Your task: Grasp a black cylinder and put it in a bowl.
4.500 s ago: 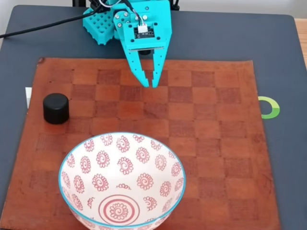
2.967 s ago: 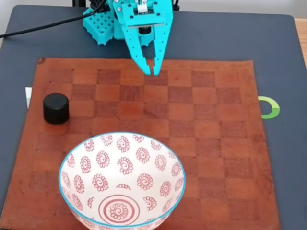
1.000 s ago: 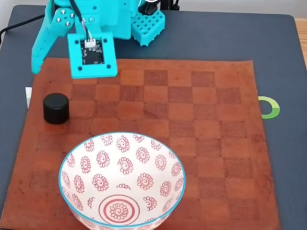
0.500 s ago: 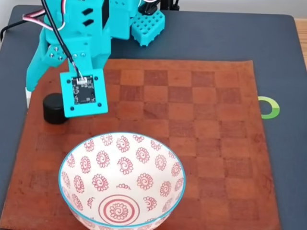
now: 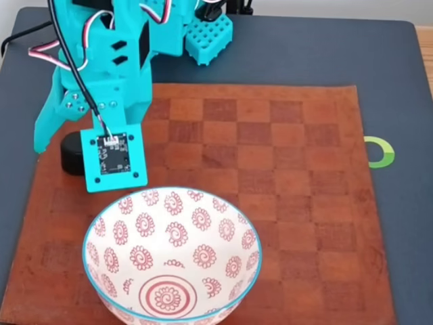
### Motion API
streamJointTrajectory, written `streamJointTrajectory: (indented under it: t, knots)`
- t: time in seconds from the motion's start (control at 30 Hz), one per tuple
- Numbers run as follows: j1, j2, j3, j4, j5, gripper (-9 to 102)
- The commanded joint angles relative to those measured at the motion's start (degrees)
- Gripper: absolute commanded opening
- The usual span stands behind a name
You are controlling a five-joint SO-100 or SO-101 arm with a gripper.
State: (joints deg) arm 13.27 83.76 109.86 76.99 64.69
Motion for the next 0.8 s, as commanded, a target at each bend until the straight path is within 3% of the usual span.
streamJointTrajectory:
  t: [0.0,0.33,0.57,0.77]
  knots:
    - [0.9,0.0,-2.0,-0.3,0.3,39]
    - [3.7,-0.1,-1.8,-0.3,-0.4,39]
    - [3.7,-0.1,-1.8,-0.3,-0.4,25]
    - [3.7,-0.1,-1.9,-0.3,-0.4,23]
